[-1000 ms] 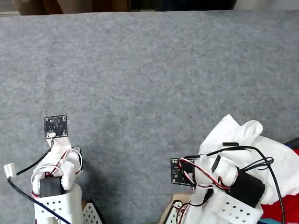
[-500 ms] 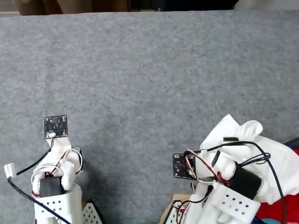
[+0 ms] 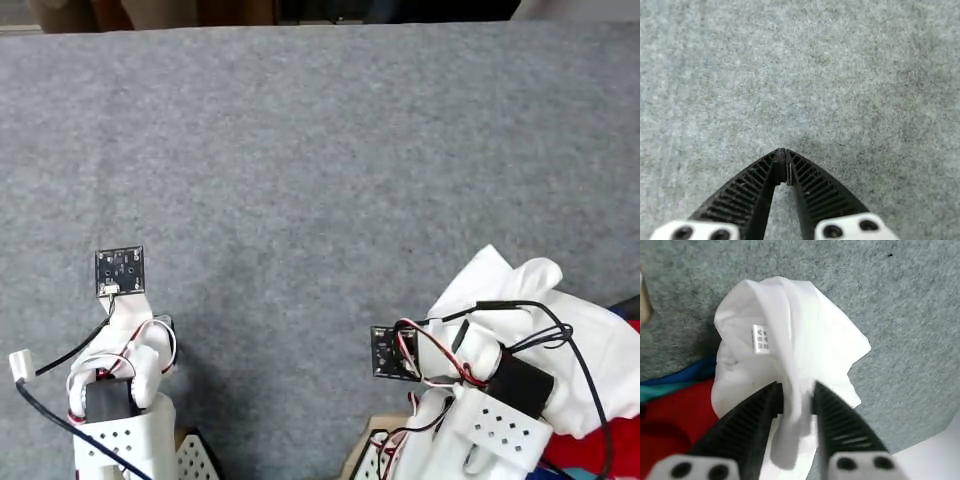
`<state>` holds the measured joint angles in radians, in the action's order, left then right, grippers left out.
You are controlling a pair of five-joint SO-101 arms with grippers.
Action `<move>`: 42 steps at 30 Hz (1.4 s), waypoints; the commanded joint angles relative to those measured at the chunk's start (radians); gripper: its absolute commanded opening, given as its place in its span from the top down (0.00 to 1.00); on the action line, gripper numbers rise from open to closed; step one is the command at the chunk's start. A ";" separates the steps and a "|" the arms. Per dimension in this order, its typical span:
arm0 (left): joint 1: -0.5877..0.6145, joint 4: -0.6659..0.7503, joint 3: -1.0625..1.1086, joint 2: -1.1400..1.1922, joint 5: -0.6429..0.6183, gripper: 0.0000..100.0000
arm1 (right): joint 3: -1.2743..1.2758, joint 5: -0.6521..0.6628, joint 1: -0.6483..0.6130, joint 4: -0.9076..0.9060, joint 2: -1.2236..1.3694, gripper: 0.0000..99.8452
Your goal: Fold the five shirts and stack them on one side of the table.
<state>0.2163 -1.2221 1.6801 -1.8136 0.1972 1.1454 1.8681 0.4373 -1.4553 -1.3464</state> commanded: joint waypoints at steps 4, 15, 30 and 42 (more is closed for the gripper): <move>-0.005 -0.005 0.015 0.001 -0.003 0.98 | -0.056 0.009 0.025 0.023 -0.021 0.99; -0.005 -0.005 0.015 0.001 -0.003 0.98 | -0.124 -0.083 0.127 0.207 -0.021 1.00; -0.005 -0.005 0.015 0.001 -0.003 0.98 | -0.338 -0.089 0.367 0.285 -0.021 1.00; -0.005 -0.005 0.015 0.001 -0.003 0.98 | -0.420 -0.077 0.466 0.249 -0.022 1.00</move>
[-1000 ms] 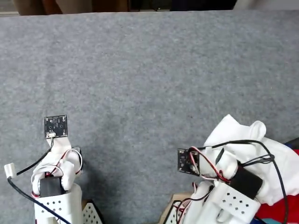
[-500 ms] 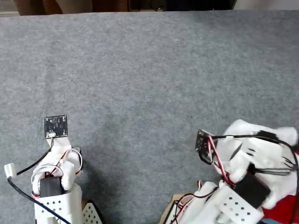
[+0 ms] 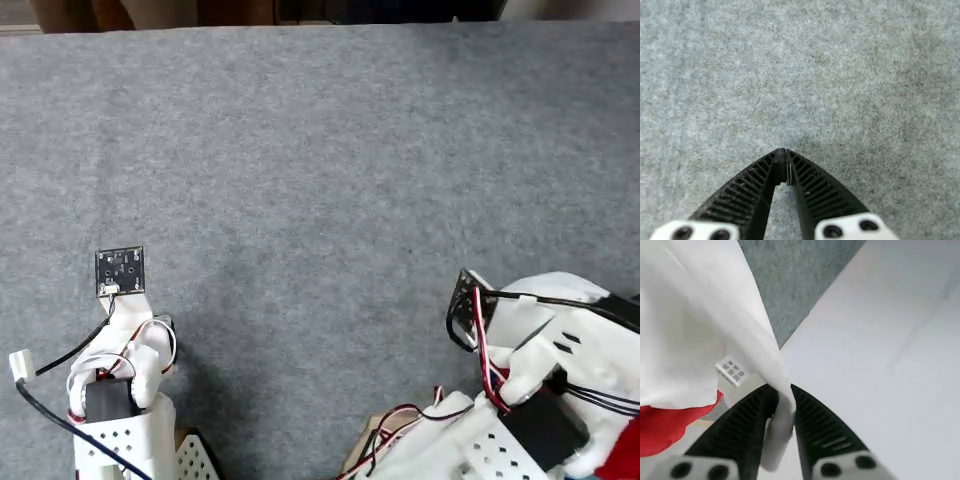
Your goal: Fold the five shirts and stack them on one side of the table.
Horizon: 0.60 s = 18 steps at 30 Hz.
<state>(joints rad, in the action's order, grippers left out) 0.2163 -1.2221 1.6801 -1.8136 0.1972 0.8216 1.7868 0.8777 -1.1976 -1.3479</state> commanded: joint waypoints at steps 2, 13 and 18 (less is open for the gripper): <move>-0.005 -0.005 0.015 0.001 -0.003 0.98 | -0.131 0.068 0.045 -0.089 -0.021 1.00; -0.005 -0.005 0.015 0.001 -0.003 0.98 | -0.163 0.201 0.154 -0.245 -0.012 1.00; -0.005 -0.005 0.015 0.001 -0.003 0.98 | -0.130 0.279 0.206 -0.244 -0.012 1.00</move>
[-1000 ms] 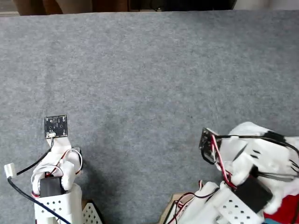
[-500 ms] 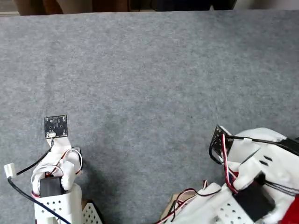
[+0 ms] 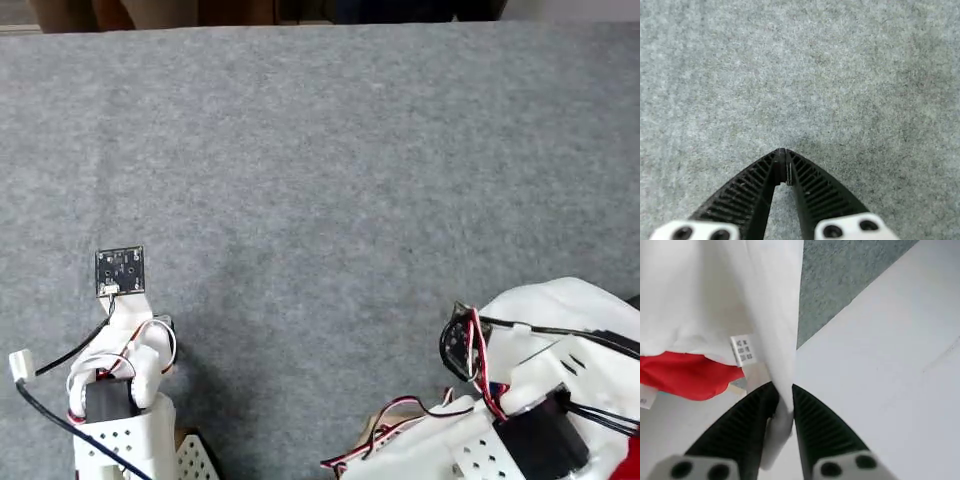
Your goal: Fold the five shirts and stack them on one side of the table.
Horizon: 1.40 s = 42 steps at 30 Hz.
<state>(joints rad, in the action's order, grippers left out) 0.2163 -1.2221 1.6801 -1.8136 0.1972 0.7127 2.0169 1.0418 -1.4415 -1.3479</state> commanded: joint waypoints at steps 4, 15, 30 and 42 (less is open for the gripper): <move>-0.005 -0.005 0.015 0.001 -0.003 0.98 | -0.005 0.077 0.074 0.000 -0.012 1.00; -0.005 -0.005 0.015 0.001 -0.003 0.98 | 0.012 0.083 0.122 -0.025 -0.012 1.00; -0.005 -0.005 0.015 0.001 -0.003 0.98 | 0.102 0.167 0.275 -0.029 -0.012 1.00; -0.005 -0.005 0.015 0.001 -0.003 0.98 | 0.202 0.316 0.398 -0.021 -0.019 1.00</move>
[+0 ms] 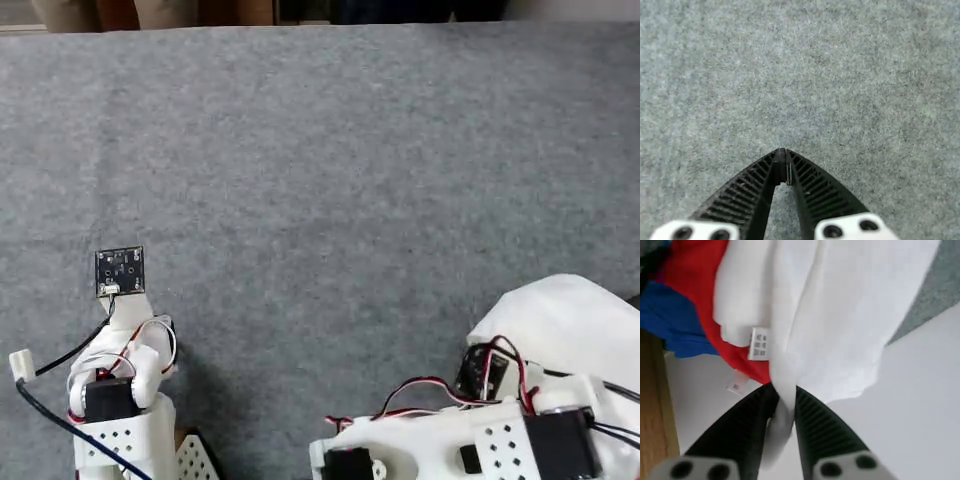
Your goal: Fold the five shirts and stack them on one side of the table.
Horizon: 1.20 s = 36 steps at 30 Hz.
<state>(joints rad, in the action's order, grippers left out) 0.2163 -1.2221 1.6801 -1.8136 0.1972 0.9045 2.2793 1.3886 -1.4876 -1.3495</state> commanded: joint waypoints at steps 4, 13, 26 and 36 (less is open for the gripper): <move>-0.005 -0.005 0.015 0.001 -0.003 0.98 | 0.016 0.083 0.102 0.026 -0.010 1.00; -0.005 -0.005 0.015 0.001 -0.003 0.98 | 0.047 0.077 0.105 0.063 -0.012 1.00; -0.005 -0.005 0.015 0.001 -0.003 0.98 | 0.130 0.075 0.130 0.153 -0.012 0.87; -0.005 -0.005 0.015 0.001 -0.003 0.98 | 0.016 0.080 0.110 -0.021 -0.010 0.82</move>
<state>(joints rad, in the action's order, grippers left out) 0.2163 -1.2221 1.6801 -1.8136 0.1972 0.9950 2.3483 1.5006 -1.4753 -1.3495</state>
